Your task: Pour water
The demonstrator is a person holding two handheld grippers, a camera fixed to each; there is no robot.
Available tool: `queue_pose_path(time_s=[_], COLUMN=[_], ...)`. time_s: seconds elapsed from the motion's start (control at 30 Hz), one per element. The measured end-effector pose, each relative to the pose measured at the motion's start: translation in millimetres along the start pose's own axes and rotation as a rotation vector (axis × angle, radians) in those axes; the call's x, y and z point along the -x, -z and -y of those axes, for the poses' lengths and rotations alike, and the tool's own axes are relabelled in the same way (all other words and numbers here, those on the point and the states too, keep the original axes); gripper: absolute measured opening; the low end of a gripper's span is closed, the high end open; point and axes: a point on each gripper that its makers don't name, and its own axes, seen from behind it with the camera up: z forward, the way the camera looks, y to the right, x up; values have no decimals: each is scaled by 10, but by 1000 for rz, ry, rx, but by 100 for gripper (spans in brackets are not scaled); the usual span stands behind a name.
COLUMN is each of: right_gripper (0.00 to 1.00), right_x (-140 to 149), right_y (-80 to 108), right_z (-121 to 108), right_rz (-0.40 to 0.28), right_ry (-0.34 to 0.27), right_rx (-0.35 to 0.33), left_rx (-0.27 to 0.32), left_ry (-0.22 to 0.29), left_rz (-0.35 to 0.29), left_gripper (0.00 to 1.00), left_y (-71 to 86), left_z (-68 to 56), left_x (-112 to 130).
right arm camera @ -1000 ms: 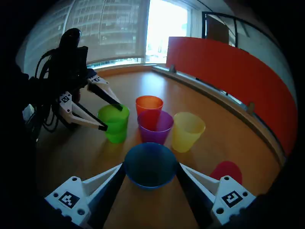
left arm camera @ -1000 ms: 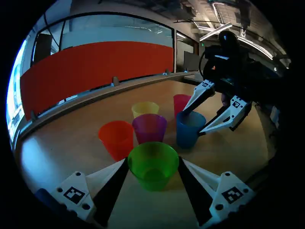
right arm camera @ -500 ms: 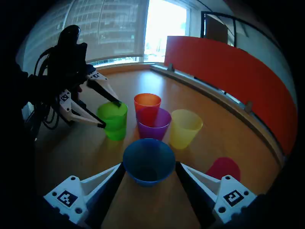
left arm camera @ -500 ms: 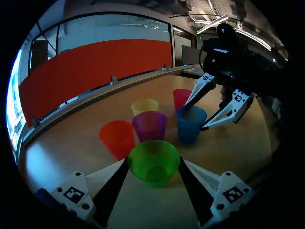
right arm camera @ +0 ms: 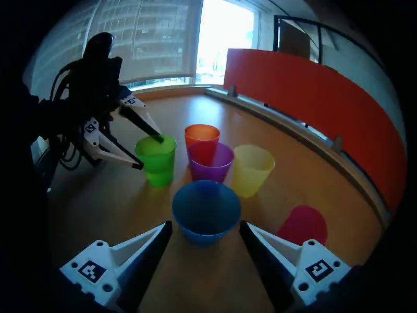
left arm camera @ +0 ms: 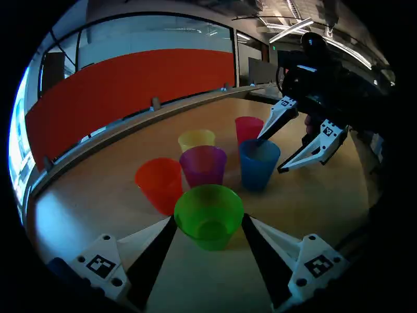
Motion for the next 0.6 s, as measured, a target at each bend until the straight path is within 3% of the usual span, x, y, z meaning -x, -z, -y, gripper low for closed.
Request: queue_pose_path(time_s=[0.6], right_gripper=[100], right_x=[97], right_y=[299], right_z=[49], right_rz=[-17], right_ry=[-22], right_rx=[42], left_rx=[-61], left_ry=[-12], left_rz=[3], left_gripper=[91], left_y=[286], left_z=[58], left_x=[62])
